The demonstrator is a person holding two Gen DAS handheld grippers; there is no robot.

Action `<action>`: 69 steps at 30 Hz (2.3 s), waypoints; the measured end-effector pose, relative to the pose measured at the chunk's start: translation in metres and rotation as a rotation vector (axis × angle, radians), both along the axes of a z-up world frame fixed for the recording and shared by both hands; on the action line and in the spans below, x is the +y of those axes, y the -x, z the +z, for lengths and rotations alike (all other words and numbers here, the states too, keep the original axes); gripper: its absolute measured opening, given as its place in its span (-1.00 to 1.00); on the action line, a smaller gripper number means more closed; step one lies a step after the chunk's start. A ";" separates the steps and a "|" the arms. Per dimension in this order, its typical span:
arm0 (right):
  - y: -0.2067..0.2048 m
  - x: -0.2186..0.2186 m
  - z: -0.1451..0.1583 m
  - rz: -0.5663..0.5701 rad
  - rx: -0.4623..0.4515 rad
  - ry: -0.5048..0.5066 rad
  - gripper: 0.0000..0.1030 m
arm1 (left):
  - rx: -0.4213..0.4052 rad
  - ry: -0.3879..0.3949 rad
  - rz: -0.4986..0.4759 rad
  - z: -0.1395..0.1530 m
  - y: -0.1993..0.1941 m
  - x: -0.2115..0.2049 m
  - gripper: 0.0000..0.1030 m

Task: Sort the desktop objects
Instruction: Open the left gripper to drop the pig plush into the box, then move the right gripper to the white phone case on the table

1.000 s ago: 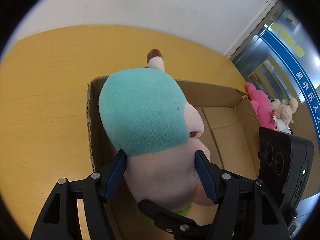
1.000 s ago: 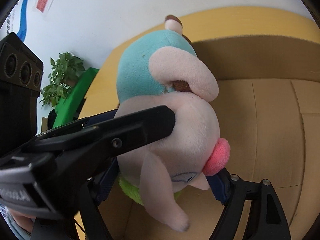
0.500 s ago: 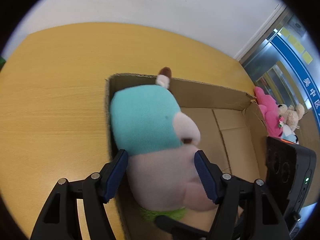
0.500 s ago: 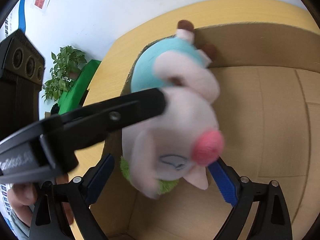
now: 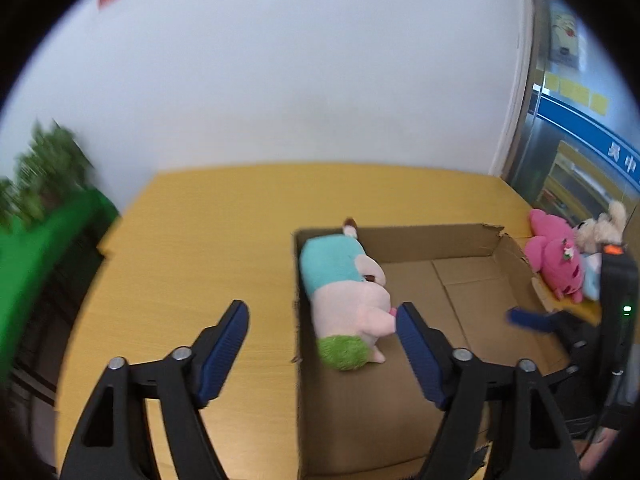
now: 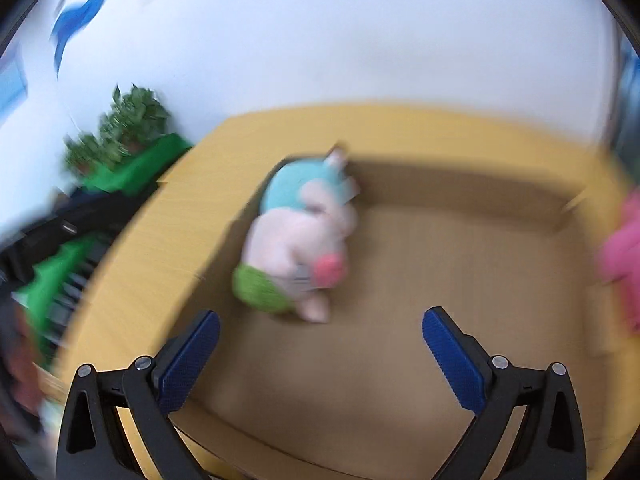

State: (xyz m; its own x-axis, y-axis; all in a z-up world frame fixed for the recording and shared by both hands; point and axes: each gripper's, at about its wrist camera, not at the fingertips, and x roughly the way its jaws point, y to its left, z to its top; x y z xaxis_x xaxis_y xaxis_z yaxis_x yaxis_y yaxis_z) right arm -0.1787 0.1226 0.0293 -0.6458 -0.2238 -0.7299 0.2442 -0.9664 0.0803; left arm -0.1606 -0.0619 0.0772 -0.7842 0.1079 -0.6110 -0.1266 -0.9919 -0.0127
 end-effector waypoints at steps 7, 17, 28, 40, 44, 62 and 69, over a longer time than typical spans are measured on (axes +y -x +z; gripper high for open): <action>-0.104 0.033 0.047 -0.051 0.178 -0.072 1.00 | 0.160 -0.052 -0.007 0.020 -0.099 0.039 0.55; -0.169 0.096 0.048 -0.125 0.200 -0.035 1.00 | 0.180 -0.052 0.049 0.007 -0.148 0.051 0.56; -0.093 0.130 -0.033 -0.176 0.030 -0.023 1.00 | -0.121 -0.036 -0.035 -0.091 -0.057 0.032 0.56; -0.064 0.176 -0.085 -0.225 -0.094 -0.025 1.00 | -0.243 0.054 -0.013 -0.134 -0.042 0.024 0.55; -0.073 0.179 -0.085 -0.216 -0.094 -0.023 1.00 | -0.276 0.034 -0.012 -0.132 -0.049 0.022 0.55; -0.149 0.176 -0.013 -0.127 0.156 0.069 1.00 | -0.109 -0.038 -0.039 -0.072 -0.127 0.006 0.56; -0.175 0.197 -0.018 -0.043 0.143 0.262 1.00 | -0.093 -0.127 -0.092 -0.068 -0.174 0.027 0.56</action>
State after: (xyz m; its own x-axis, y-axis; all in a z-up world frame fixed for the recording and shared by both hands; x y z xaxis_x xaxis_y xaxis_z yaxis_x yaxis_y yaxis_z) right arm -0.0038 0.3199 0.0111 -0.7507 -0.3630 -0.5520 0.2305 -0.9269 0.2961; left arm 0.0130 -0.0345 0.0092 -0.7078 0.2579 -0.6576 -0.2093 -0.9657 -0.1535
